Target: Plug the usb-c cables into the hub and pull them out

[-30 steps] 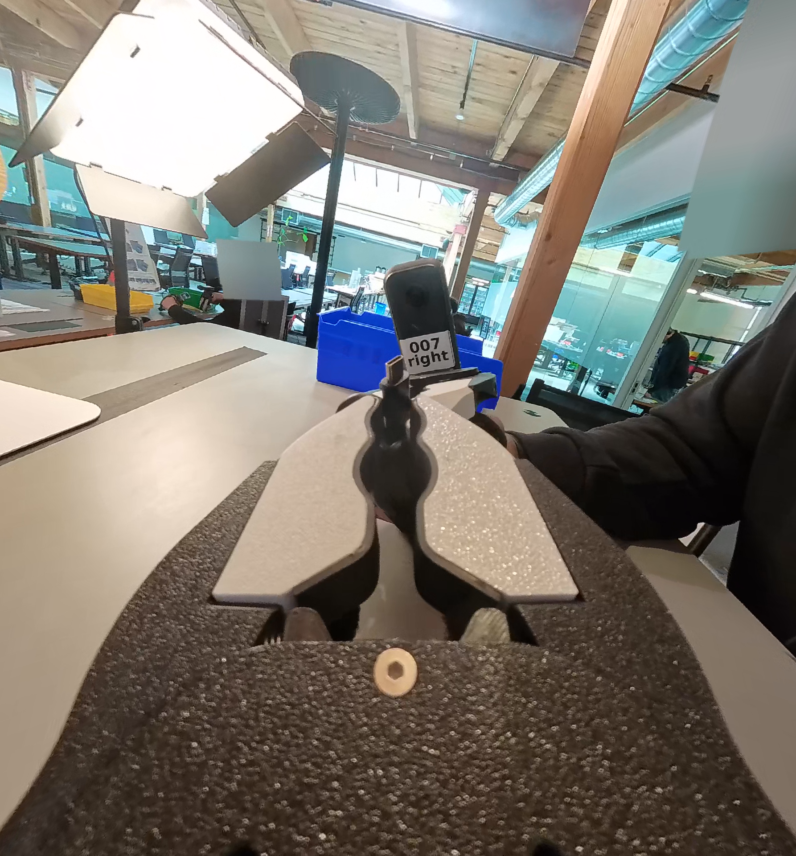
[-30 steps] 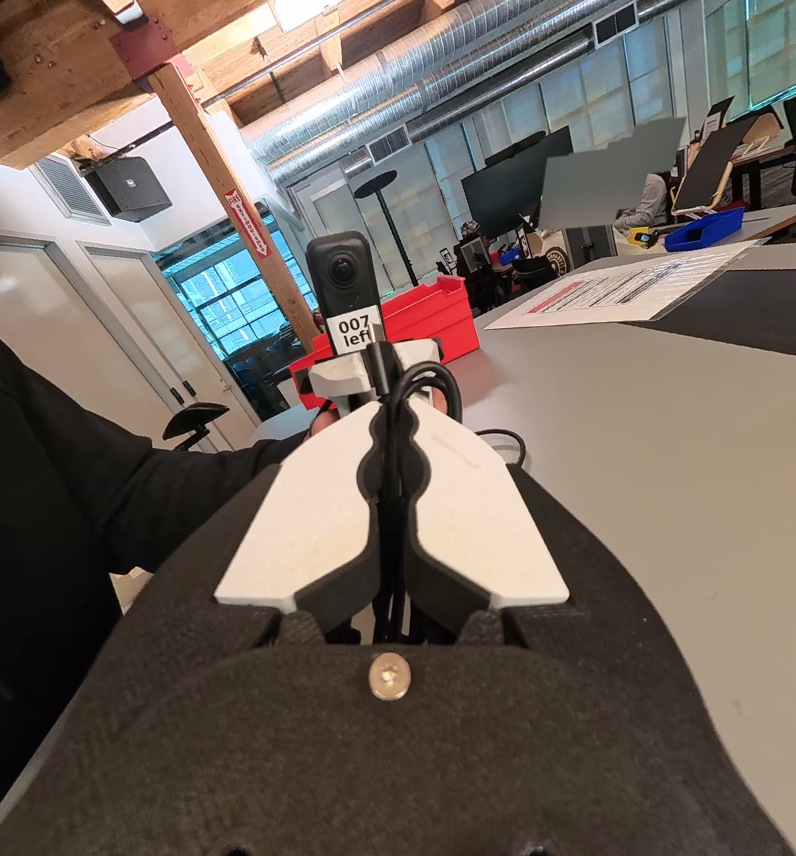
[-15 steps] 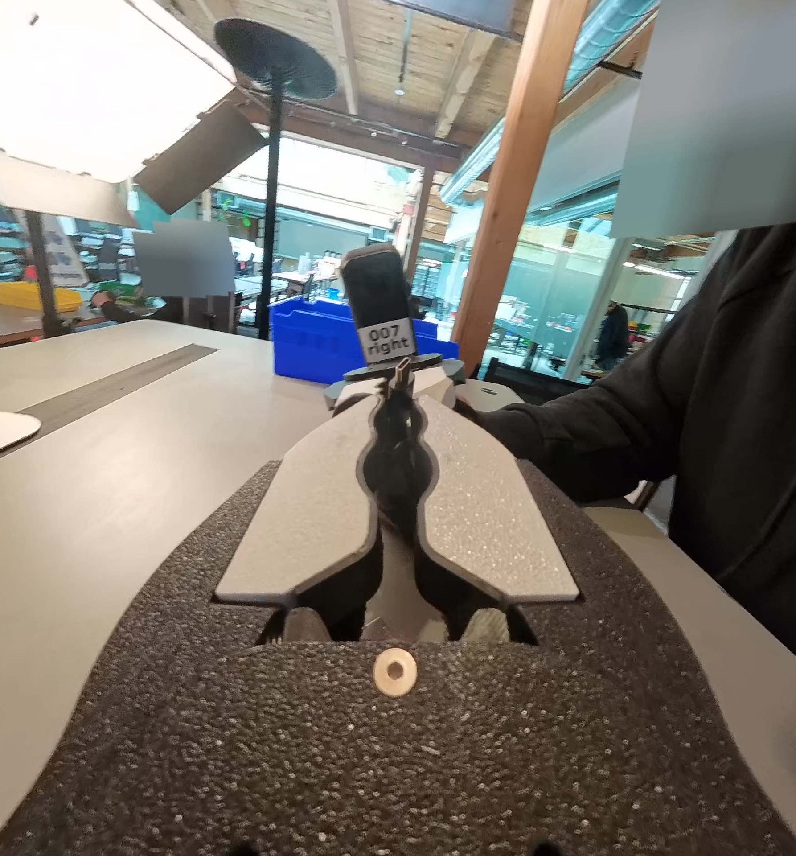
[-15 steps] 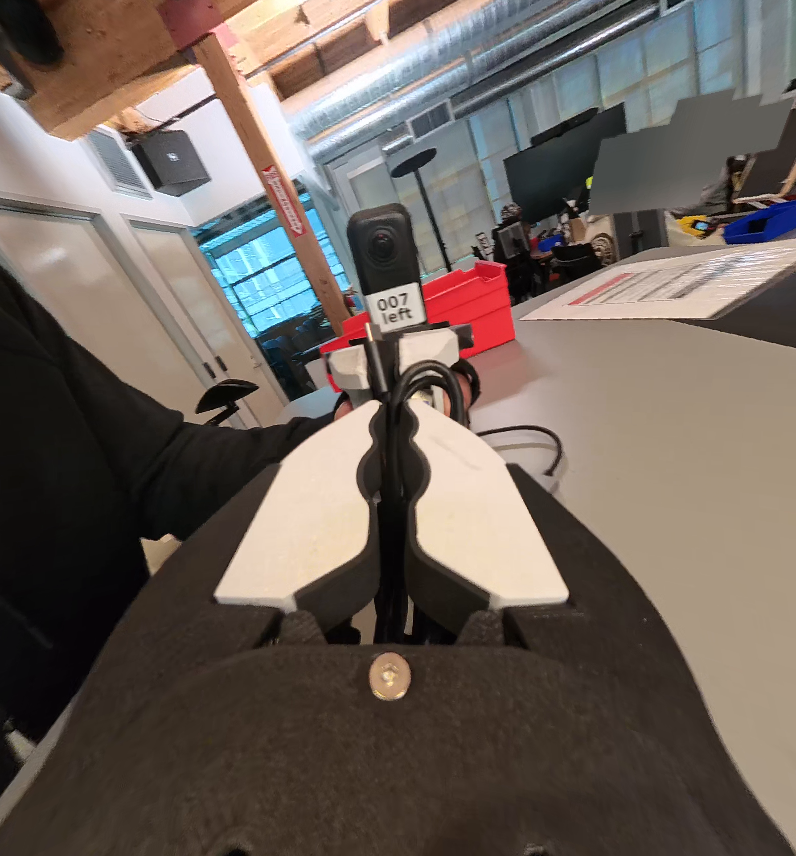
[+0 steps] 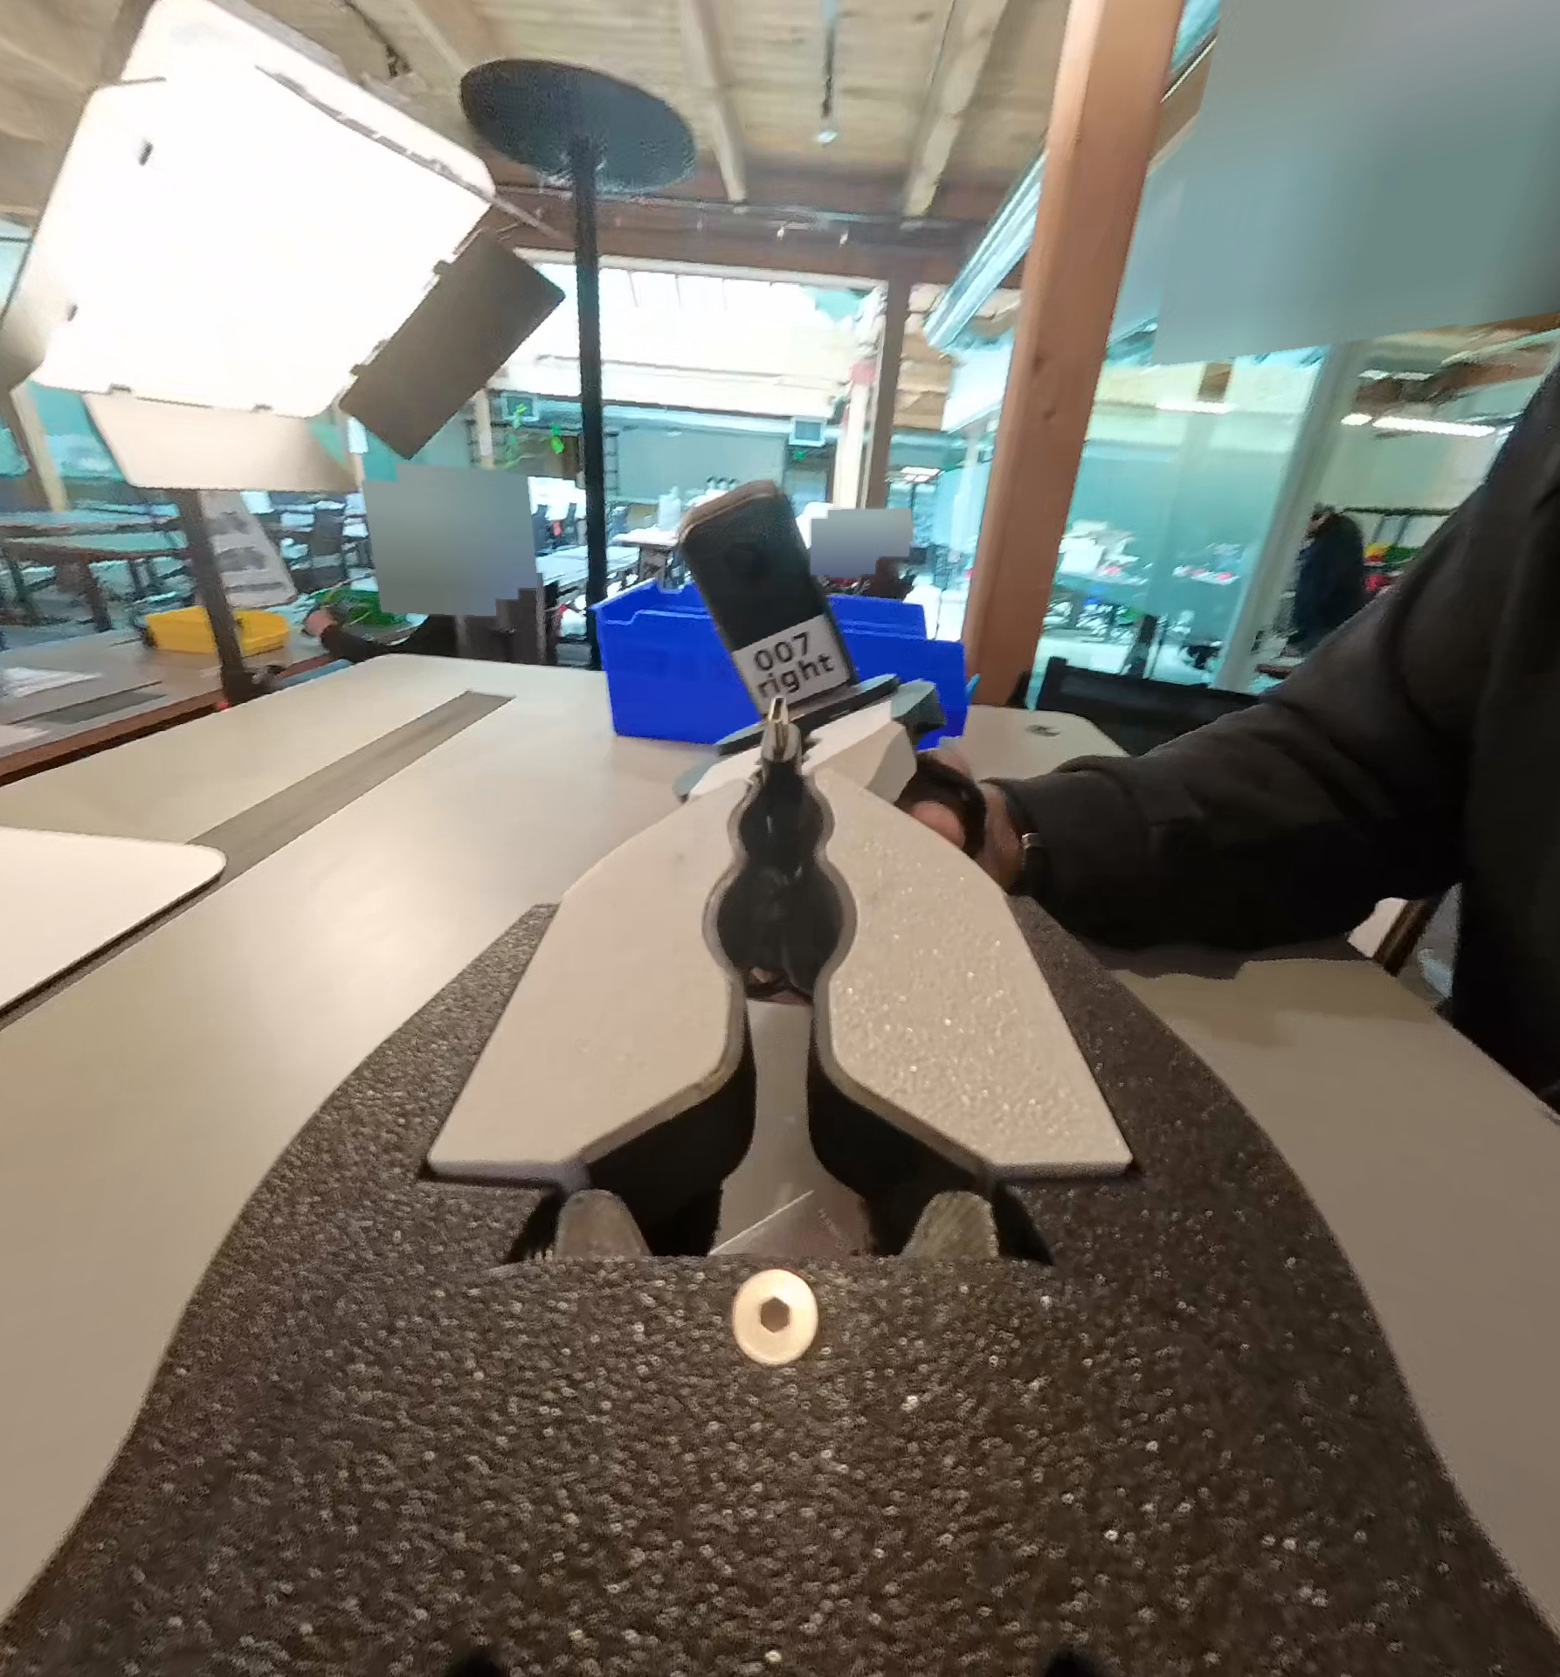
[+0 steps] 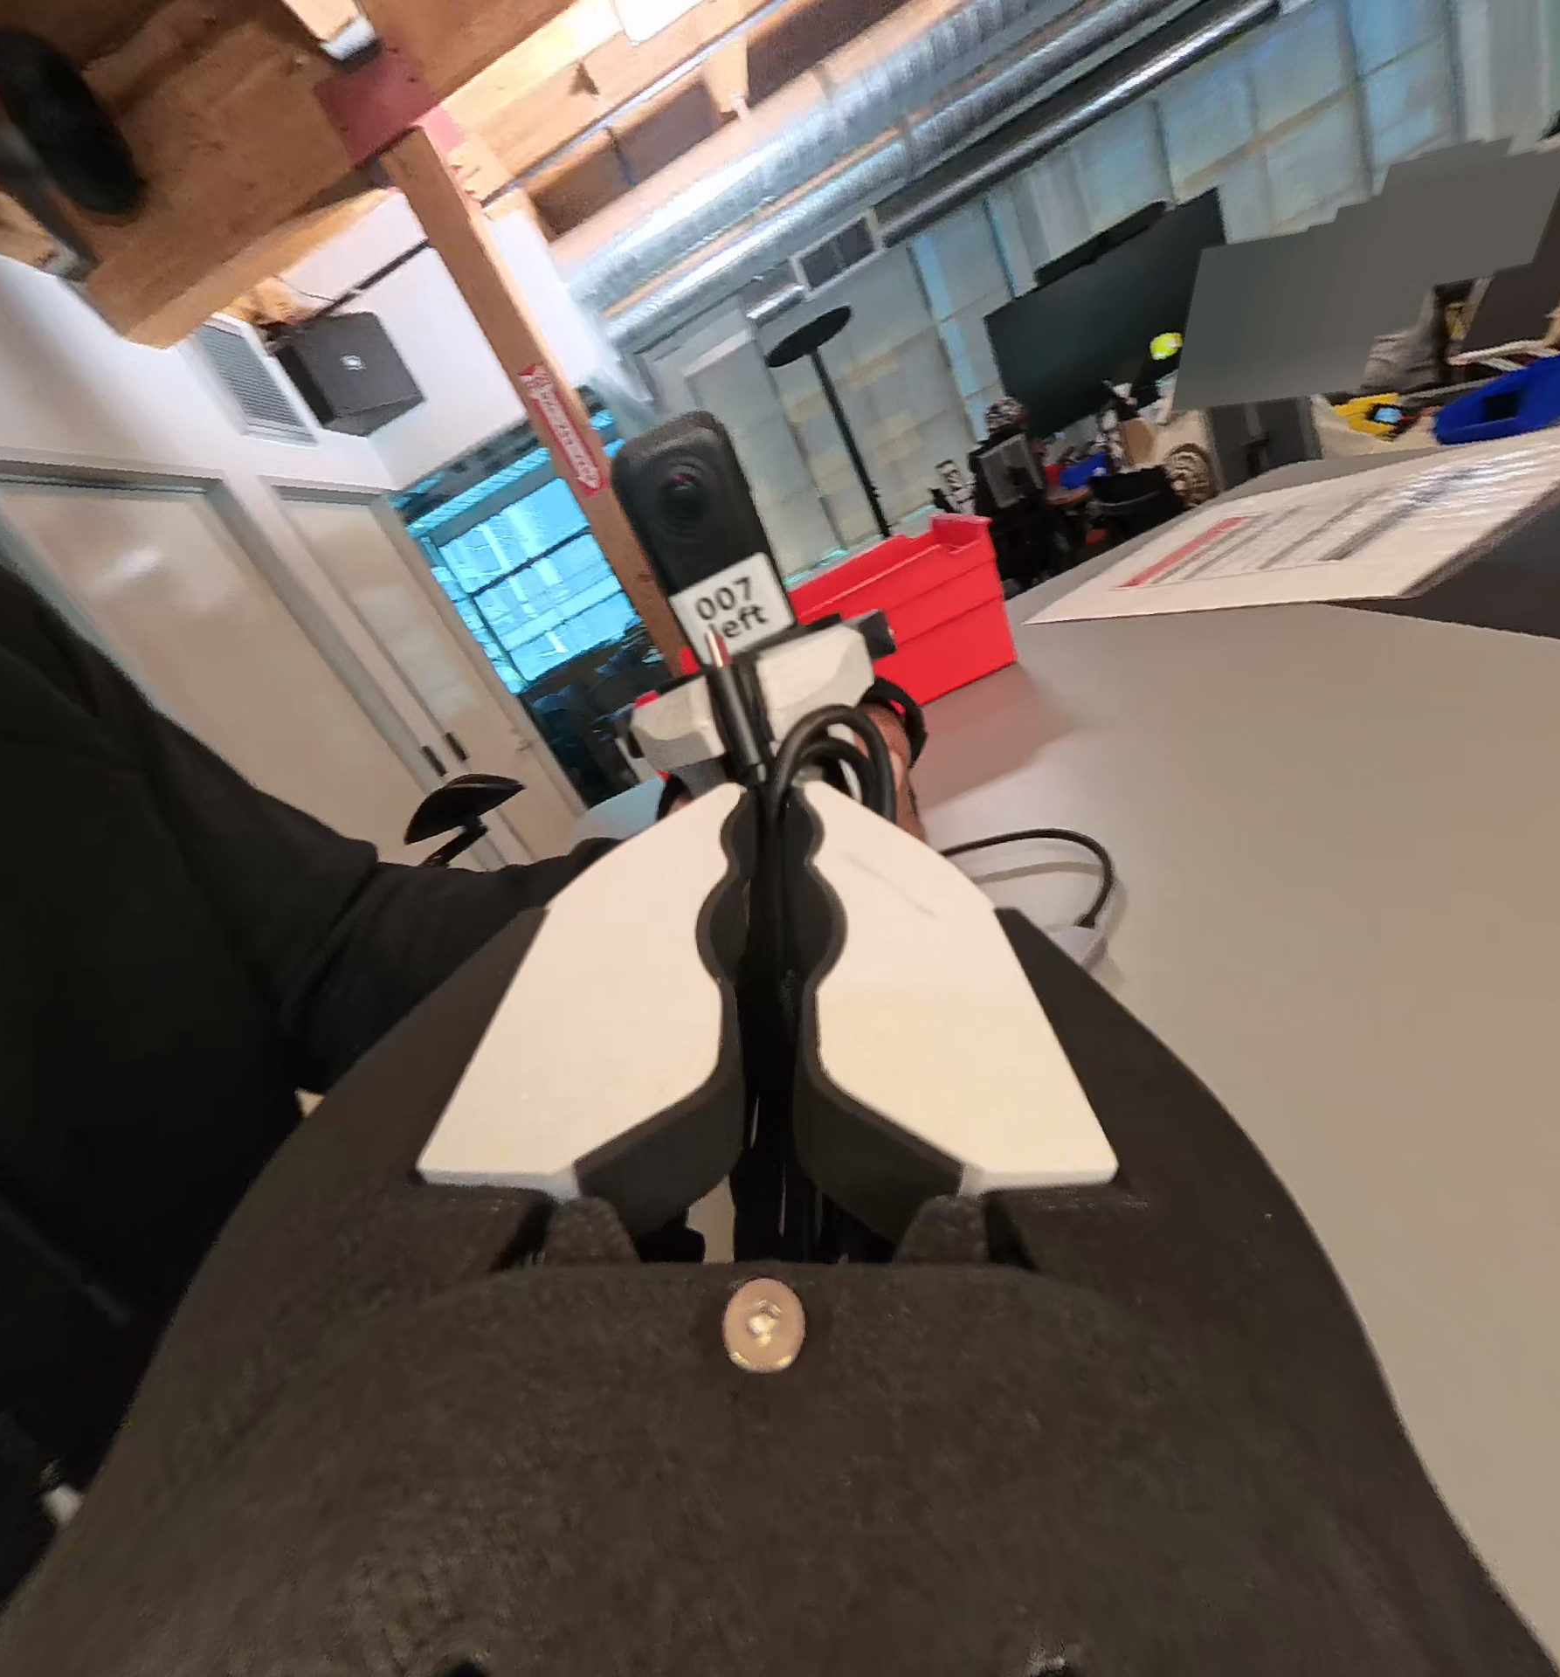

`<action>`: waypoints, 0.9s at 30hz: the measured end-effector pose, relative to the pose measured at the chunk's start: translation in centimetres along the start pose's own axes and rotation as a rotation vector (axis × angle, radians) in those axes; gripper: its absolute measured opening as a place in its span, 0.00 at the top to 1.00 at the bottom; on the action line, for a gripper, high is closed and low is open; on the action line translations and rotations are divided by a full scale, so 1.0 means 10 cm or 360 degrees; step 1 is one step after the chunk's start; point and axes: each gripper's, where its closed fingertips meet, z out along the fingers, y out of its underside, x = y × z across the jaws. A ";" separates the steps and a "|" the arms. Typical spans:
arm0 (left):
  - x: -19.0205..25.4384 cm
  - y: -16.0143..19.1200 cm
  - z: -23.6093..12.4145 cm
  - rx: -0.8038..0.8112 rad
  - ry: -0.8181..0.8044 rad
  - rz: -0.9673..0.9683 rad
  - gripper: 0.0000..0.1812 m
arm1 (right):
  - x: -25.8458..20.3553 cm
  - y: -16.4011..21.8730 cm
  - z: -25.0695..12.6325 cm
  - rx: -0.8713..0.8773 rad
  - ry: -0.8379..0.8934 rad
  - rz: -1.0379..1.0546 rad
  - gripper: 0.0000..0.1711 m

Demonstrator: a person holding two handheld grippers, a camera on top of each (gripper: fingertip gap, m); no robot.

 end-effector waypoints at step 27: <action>-0.45 -0.79 -1.38 0.0836 -0.0315 -0.0146 0.96 | 0.60 0.92 -0.06 -0.1265 0.0916 -0.0887 0.93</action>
